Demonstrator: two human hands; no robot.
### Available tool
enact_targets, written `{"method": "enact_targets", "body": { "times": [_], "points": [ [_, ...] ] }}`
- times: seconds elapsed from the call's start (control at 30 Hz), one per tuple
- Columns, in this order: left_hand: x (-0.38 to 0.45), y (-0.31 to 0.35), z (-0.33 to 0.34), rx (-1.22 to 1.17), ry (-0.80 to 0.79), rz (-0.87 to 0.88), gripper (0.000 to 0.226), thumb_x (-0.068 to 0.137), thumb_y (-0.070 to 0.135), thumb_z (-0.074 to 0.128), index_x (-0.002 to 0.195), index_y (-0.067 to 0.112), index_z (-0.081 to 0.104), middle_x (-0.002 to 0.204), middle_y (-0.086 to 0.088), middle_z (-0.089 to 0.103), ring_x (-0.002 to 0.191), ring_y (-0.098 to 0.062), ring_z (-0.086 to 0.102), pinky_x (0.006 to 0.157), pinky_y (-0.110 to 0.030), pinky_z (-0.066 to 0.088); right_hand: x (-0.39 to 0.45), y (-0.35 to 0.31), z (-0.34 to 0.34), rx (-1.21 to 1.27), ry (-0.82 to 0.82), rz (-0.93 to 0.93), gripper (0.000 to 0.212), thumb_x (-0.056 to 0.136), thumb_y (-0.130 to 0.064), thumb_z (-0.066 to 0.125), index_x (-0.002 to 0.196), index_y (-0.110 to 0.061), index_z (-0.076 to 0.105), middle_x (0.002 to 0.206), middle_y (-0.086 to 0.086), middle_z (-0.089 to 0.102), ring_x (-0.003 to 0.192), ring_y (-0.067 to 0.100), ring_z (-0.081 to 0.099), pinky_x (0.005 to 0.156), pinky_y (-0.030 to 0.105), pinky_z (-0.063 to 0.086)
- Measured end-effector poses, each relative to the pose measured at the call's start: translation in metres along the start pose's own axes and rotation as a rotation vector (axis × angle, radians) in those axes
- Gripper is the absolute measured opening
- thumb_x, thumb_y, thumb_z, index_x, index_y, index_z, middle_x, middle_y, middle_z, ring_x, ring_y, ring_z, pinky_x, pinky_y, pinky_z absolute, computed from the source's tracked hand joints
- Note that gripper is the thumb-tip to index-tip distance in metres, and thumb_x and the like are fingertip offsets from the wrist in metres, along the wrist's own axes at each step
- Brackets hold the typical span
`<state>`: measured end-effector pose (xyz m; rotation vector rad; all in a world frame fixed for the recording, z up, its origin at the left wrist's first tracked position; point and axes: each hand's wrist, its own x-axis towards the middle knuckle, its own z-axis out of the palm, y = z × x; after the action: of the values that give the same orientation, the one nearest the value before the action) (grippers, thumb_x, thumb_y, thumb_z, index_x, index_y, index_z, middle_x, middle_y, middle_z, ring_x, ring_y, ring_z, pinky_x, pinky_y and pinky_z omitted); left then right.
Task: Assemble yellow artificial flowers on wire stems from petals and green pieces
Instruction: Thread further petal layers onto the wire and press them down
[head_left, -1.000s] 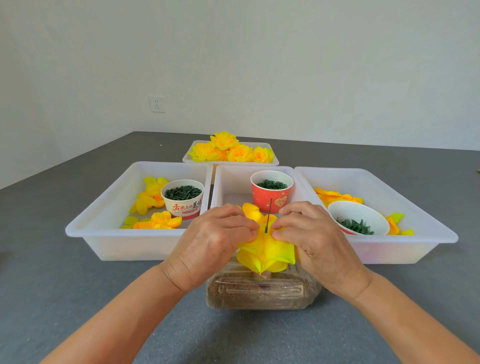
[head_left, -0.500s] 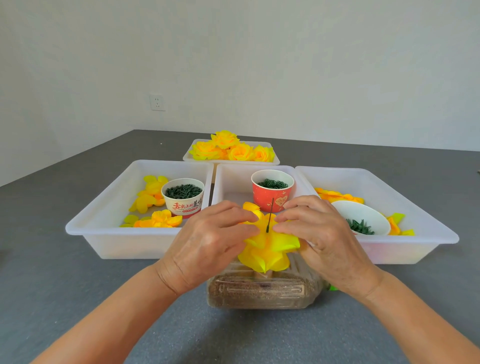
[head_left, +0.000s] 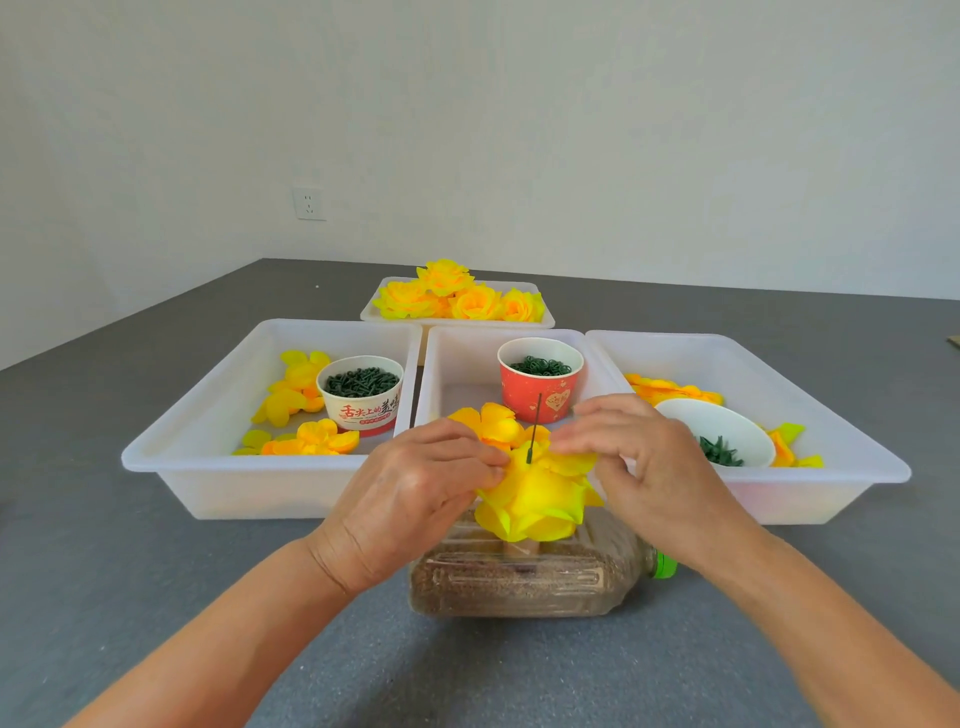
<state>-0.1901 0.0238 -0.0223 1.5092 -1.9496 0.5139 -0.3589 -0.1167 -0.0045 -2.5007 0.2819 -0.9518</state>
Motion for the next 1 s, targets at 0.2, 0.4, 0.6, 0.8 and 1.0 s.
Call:
{"method": "enact_targets", "body": {
  "times": [0.2, 0.4, 0.6, 0.8, 1.0],
  "points": [
    [0.0, 0.001, 0.0, 0.0, 0.005, 0.003, 0.023, 0.084, 0.009, 0.051, 0.086, 0.006, 0.074, 0.097, -0.001, 0.072, 0.088, -0.018, 0.063, 0.079, -0.026, 0.052, 0.007, -0.018, 0.016, 0.228, 0.076, 0.259, 0.009, 0.072, -0.024, 0.077, 0.068, -0.029, 0.072, 0.087, -0.012, 0.071, 0.093, 0.003, 0.061, 0.087, 0.023, 0.046],
    [-0.003, -0.003, 0.001, -0.016, 0.004, -0.032, 0.021, 0.085, 0.011, 0.054, 0.088, 0.009, 0.075, 0.1, -0.003, 0.071, 0.089, -0.022, 0.064, 0.077, -0.029, 0.053, 0.003, -0.011, 0.027, 0.328, 0.043, 0.367, 0.013, 0.068, -0.022, 0.081, 0.065, -0.031, 0.072, 0.09, -0.008, 0.071, 0.093, 0.008, 0.065, 0.09, 0.041, 0.05],
    [-0.004, -0.004, 0.002, -0.022, -0.005, -0.097, 0.029, 0.072, -0.006, 0.062, 0.094, 0.008, 0.075, 0.103, -0.005, 0.071, 0.092, -0.024, 0.064, 0.079, -0.032, 0.054, 0.006, -0.011, 0.03, 0.294, 0.021, 0.433, 0.019, 0.067, -0.021, 0.083, 0.059, -0.028, 0.067, 0.097, -0.003, 0.071, 0.095, 0.012, 0.064, 0.091, 0.042, 0.049],
    [0.008, 0.012, -0.005, -0.334, 0.136, -0.313, 0.024, 0.084, 0.03, 0.061, 0.102, 0.018, 0.072, 0.106, 0.011, 0.067, 0.103, -0.002, 0.058, 0.089, -0.016, 0.044, 0.009, -0.013, 0.029, 0.266, -0.007, 0.451, 0.017, 0.066, -0.024, 0.083, 0.059, -0.028, 0.068, 0.093, -0.004, 0.07, 0.093, 0.011, 0.063, 0.088, 0.037, 0.05],
    [0.027, 0.02, 0.012, -0.638, 0.163, -0.581, 0.01, 0.069, 0.025, 0.073, 0.078, 0.021, 0.073, 0.076, 0.002, 0.071, 0.074, -0.016, 0.065, 0.072, -0.032, 0.054, 0.007, -0.014, 0.027, 0.308, -0.011, 0.452, 0.012, 0.069, -0.02, 0.081, 0.066, -0.027, 0.072, 0.098, 0.0, 0.07, 0.097, 0.013, 0.063, 0.09, 0.04, 0.049]
  ]
}}
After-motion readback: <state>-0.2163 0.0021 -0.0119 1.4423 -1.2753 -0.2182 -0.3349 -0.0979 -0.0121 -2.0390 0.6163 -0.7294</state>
